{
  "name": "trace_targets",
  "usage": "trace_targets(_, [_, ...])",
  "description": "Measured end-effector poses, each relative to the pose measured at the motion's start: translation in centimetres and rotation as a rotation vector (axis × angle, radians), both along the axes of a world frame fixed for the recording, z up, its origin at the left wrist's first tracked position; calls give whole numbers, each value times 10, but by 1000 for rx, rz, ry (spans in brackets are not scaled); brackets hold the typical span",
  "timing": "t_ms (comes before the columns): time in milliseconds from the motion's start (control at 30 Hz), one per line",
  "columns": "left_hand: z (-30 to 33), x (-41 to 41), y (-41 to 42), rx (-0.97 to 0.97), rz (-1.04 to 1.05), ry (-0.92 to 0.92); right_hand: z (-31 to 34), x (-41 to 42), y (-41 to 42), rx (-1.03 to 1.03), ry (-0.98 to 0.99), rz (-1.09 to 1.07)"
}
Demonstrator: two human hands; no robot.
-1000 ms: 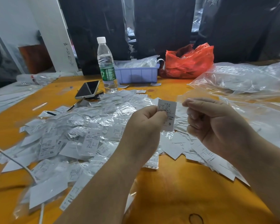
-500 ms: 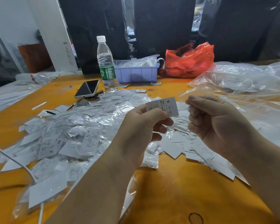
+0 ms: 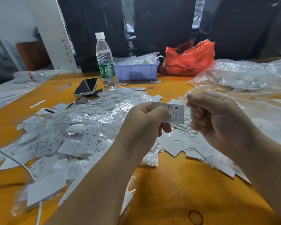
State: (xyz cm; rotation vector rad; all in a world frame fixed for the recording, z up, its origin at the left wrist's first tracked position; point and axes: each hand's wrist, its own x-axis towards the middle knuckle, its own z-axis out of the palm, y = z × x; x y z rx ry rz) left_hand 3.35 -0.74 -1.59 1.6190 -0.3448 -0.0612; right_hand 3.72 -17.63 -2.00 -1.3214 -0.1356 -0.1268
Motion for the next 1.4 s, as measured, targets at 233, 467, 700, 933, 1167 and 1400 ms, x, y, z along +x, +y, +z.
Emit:
trace_targets(233, [1,-1,0,30,32,-41,-1,1,-2,-30,26,-93])
trace_targets(467, [1,-1,0,43,26,-42,-2,1,-2,-19,32,-117])
trace_targets(700, [0,0,1,62,60,-45,-1,-1,1,-66,10,-39])
trace_targets(933, [-2,2,1,44,82,-34,0,-4,4,-95,4,42])
trace_targets(1167, [-2,4,1,13,59,-44,-1,-4,6,-112,37,40])
trace_targets(1400, [-4,4,-1,-40,33,-26,-3,-6,10,-106,11,71])
